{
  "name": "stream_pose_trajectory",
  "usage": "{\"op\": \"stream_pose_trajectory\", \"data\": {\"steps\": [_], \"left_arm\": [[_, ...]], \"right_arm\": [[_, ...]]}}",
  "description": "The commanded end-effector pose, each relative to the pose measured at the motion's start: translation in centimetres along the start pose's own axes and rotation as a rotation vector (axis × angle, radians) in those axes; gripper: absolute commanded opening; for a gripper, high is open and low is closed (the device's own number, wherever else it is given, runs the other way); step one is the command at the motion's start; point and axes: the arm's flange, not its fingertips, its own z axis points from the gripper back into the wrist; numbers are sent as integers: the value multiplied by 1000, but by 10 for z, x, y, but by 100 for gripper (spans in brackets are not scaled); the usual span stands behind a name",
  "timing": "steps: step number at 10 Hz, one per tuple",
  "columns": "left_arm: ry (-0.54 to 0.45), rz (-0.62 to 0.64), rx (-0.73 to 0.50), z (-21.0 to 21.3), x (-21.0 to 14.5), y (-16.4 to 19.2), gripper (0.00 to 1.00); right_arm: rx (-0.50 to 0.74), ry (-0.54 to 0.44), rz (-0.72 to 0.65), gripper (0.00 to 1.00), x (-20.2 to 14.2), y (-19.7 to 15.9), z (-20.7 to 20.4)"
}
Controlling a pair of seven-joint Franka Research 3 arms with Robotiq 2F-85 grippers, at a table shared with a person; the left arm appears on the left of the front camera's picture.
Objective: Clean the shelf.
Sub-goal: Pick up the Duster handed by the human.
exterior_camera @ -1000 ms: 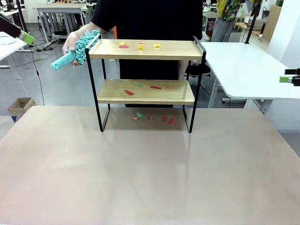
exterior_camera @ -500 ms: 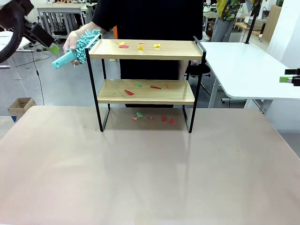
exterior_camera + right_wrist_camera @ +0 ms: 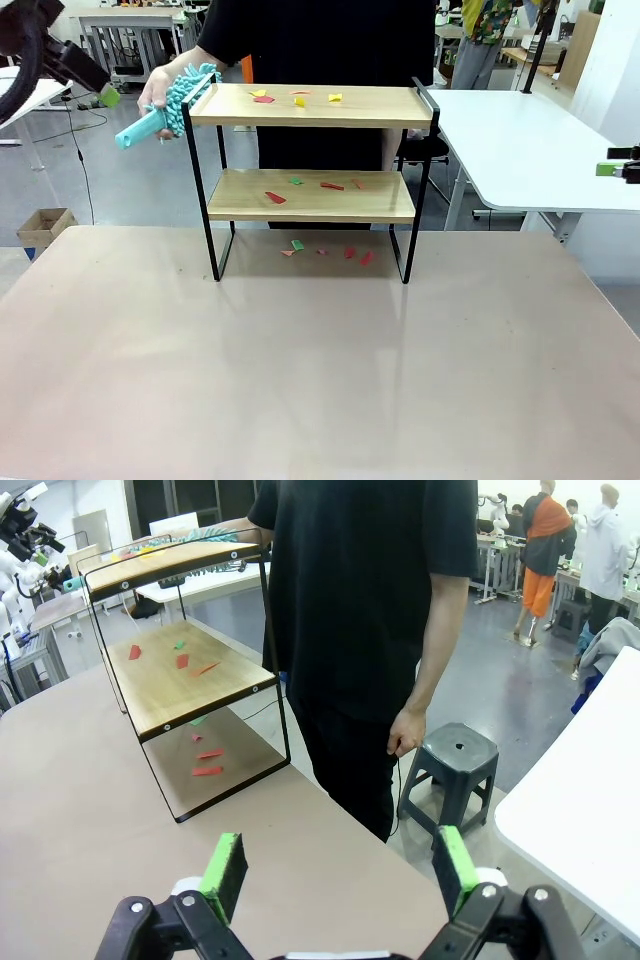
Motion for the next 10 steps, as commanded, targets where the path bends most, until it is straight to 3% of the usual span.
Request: {"op": "stream_pose_trajectory", "data": {"steps": [1, 4, 10], "left_arm": [[50, 30, 88, -22, 9, -20, 100], [102, 58, 128, -52, 13, -25, 100], [154, 102, 78, -88, 11, -15, 100]], "right_arm": [[2, -3, 4, 100, 2, 1, -1], [2, -3, 4, 100, 2, 1, -1], [2, -3, 4, 100, 2, 1, -1]]}}
